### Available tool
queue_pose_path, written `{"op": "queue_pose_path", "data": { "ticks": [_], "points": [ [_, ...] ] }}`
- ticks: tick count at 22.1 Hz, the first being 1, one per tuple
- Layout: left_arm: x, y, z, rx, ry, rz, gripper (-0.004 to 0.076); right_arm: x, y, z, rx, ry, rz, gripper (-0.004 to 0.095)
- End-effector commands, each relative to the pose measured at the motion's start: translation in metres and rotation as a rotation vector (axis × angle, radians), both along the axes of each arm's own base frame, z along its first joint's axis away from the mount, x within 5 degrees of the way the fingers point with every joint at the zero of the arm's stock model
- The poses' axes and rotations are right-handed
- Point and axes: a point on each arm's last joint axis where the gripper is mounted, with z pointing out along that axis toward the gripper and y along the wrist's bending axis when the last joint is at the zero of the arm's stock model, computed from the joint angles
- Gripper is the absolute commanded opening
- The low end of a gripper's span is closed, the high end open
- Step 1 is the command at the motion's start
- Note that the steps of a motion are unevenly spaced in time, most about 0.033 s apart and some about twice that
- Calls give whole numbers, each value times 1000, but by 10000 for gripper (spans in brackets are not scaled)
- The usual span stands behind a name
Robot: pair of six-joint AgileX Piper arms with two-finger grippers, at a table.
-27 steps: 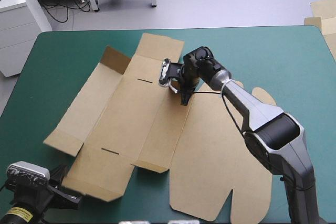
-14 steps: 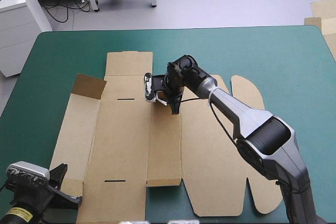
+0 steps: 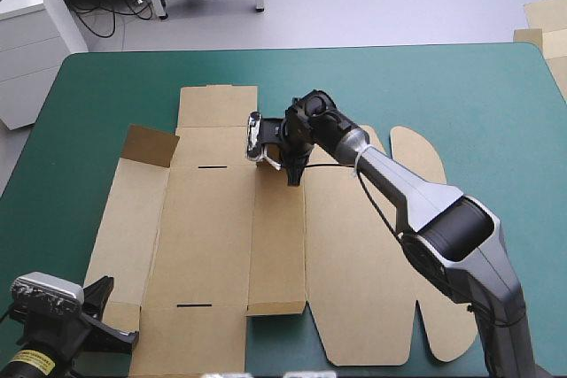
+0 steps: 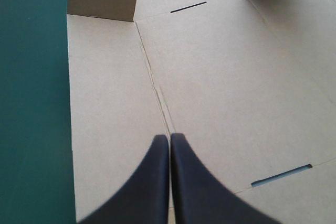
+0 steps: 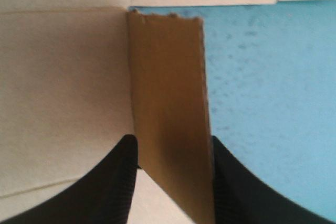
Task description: Fold the box
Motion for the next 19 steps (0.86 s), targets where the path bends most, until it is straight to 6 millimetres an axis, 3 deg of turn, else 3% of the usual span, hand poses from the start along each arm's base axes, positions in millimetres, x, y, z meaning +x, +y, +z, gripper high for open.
{"op": "queue_pose_path", "data": {
  "ticks": [1,3,4,8,10,11,12,13,14,16,19],
  "points": [
    [4,-1,12,-32,-69,1,-10,1,-36,75,84,-195,-60,415],
    [4,-1,12,-32,-69,1,-10,3,-61,98,122,-229,-138,405],
    [4,-1,12,-32,-69,1,-10,3,-90,121,223,-235,-301,384],
    [4,-1,12,-32,-69,1,-10,-2,-155,161,368,-262,-574,318],
    [4,-1,12,-32,-69,1,-10,-21,-217,198,455,-334,-717,196],
    [4,-1,12,-32,-69,1,-10,-26,-229,204,471,-344,-745,168],
    [4,-1,12,-32,-69,1,-10,-40,-259,213,501,-362,-816,100],
    [4,-1,12,-32,-69,1,-10,-48,-270,214,510,-359,-851,67],
    [4,-1,12,-32,-69,1,-10,-63,-297,209,523,-341,-949,8],
    [4,-1,12,-32,-69,1,-10,-86,-334,193,529,-294,-1133,-20],
    [4,-1,12,-32,-69,1,-10,-115,-359,165,517,-194,-1306,-20]
  ]
}}
